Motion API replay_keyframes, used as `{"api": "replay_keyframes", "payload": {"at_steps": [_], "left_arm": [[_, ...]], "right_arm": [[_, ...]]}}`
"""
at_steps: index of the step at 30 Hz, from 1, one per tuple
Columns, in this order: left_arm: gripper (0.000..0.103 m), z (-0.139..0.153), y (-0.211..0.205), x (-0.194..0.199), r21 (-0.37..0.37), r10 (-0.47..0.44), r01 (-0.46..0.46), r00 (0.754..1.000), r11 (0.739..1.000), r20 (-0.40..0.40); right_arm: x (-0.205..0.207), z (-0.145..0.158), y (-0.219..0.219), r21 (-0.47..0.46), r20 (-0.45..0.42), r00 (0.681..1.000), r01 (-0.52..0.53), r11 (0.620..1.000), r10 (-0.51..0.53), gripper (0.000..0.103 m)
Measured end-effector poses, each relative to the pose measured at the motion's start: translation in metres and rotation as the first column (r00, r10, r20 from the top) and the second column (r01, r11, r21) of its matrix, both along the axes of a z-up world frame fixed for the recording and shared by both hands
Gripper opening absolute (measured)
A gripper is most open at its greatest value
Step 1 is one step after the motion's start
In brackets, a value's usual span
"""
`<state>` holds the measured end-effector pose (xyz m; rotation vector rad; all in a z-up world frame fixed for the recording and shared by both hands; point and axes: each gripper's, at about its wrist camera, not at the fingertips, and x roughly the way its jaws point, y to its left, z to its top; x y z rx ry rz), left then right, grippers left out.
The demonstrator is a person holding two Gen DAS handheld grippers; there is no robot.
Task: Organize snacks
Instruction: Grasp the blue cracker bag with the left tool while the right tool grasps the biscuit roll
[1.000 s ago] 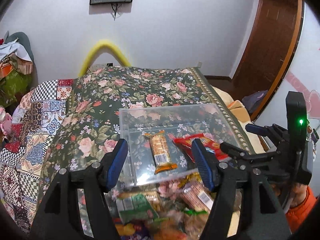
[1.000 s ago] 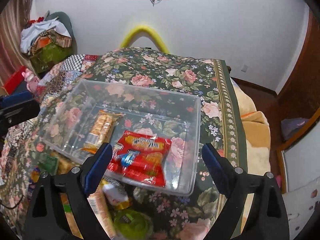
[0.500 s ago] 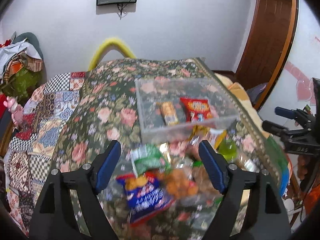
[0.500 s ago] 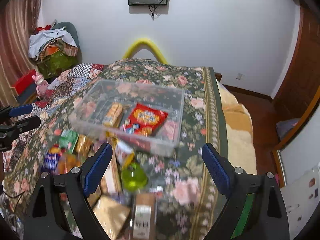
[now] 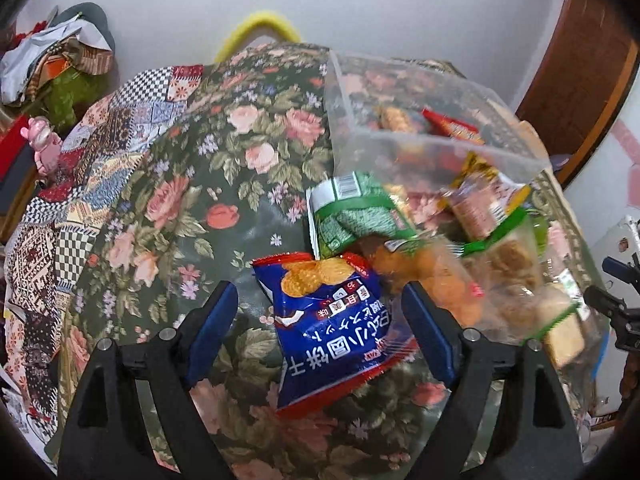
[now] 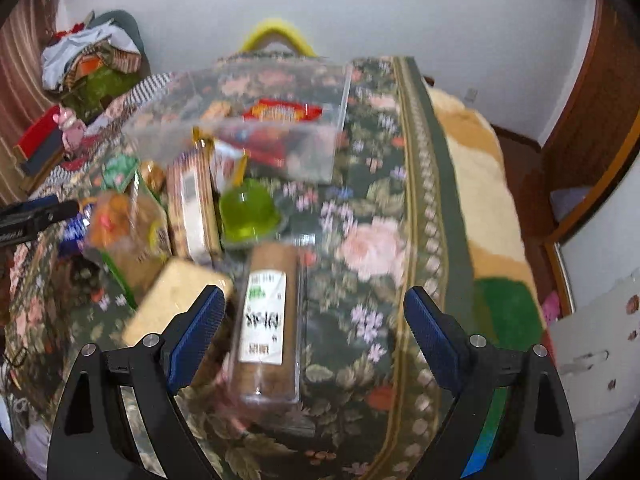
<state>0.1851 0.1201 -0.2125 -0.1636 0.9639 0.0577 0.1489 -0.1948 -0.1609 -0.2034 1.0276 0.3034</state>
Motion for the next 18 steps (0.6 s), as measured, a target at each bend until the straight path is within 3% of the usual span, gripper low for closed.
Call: {"api": "replay_keyframes", "payload": {"at_steps": [6,14,18], "left_arm": [[0.084,-0.021,0.005,0.004,0.002,0.023,-0.023,0.999,1.000,-0.024],[0.086,-0.039,0.014,0.007,-0.076,0.035,-0.039,0.998,0.996,-0.054],[0.078,-0.046,0.007,0.010,-0.049,0.033,-0.036,0.998,0.998,-0.053]], "right_arm": [[-0.001,-0.017,0.003,-0.035,-0.006,1.000,-0.001,0.999,0.000,0.090],[-0.001,-0.025,0.003,0.025,-0.041,0.999,-0.006,1.000,0.007,0.082],[-0.001,-0.027,0.000,0.087,-0.077,0.997,0.006,0.996,0.001,0.076]]}}
